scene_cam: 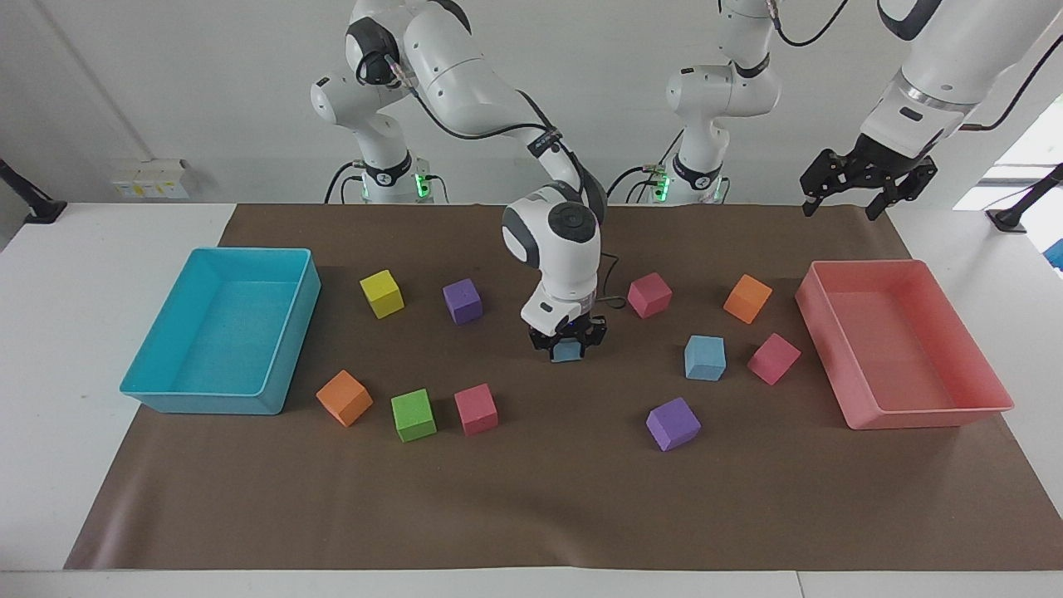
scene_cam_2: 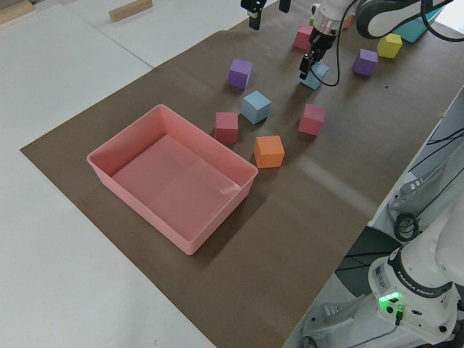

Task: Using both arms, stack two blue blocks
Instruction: 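Carry the light blue cube with the right gripper to the table center, then lower the cube, open the right gripper and lift it away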

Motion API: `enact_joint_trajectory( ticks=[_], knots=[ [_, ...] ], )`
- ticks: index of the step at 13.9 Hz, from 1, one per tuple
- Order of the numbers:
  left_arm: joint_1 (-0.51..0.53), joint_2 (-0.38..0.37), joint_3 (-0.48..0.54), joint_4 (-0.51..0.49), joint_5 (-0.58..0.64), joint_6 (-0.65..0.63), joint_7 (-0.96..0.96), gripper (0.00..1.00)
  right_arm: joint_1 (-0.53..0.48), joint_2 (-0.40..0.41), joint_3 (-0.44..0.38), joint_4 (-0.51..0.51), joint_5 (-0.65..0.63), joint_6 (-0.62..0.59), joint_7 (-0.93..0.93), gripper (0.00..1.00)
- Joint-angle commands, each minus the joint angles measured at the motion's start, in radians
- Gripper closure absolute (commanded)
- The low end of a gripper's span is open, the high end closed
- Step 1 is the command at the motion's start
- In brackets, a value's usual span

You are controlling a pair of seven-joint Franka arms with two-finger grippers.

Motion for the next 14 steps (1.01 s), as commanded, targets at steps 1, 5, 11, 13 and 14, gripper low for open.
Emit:
enact_joint_trajectory(
  ticks=[1,5,11,13,14],
  knots=[
    [0.014,-0.016,-0.007,-0.008,-0.006,-0.01,0.006,0.0,0.001,-0.002,0.001,-0.018,0.051,0.026,0.01,1.0],
    [0.014,-0.016,-0.007,-0.008,-0.006,-0.01,0.004,0.0,-0.002,-0.002,0.0,-0.03,0.061,0.026,0.014,1.0],
    [0.013,-0.016,-0.007,-0.008,-0.006,-0.009,0.004,0.0,-0.004,-0.006,0.0,-0.031,0.059,0.011,0.019,0.0],
    [0.014,-0.016,-0.007,-0.008,-0.006,-0.012,0.004,0.0,-0.004,-0.017,-0.002,-0.03,0.053,0.008,0.018,0.0],
    [0.014,-0.016,-0.007,-0.01,-0.006,-0.015,0.003,0.0,-0.007,-0.031,-0.005,-0.03,0.051,0.001,0.016,0.0]
  ],
)
